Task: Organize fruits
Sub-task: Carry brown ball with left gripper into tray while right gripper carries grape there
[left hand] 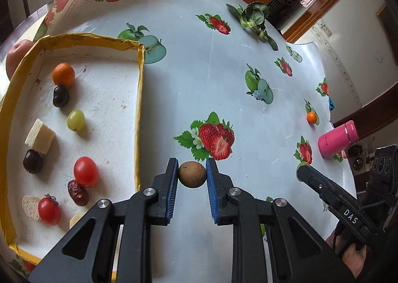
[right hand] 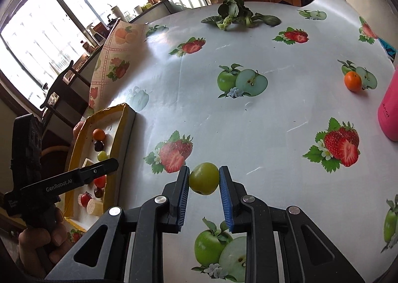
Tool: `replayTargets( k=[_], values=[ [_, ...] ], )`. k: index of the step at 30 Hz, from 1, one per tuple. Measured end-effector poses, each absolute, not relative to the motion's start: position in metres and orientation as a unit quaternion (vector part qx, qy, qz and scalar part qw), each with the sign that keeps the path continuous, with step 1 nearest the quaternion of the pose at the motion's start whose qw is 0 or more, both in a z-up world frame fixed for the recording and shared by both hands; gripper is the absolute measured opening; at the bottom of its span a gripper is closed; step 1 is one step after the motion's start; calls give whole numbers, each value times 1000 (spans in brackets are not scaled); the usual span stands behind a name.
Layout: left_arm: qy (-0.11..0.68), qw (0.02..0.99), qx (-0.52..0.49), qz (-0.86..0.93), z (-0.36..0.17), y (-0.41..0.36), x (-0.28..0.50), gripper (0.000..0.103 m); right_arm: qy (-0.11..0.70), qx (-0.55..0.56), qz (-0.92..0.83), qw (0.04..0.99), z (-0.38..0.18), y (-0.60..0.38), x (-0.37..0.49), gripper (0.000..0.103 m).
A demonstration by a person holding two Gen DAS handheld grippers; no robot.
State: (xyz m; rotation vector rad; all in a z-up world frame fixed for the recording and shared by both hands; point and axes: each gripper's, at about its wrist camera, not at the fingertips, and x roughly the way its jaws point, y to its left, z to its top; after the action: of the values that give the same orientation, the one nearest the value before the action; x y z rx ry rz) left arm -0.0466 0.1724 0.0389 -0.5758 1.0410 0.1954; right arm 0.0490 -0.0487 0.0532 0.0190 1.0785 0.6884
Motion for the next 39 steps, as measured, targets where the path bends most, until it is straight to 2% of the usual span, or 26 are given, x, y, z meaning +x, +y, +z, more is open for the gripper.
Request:
replayTargets(
  k=[20,39],
  values=[
    [479,839,-187,179,79,182,-131,20,482,-27,388,785,87,-4,-26,24],
    [468,821,-238,222,67,240,-192,20,470,-65,442,761,93,65,-57,24]
  ],
)
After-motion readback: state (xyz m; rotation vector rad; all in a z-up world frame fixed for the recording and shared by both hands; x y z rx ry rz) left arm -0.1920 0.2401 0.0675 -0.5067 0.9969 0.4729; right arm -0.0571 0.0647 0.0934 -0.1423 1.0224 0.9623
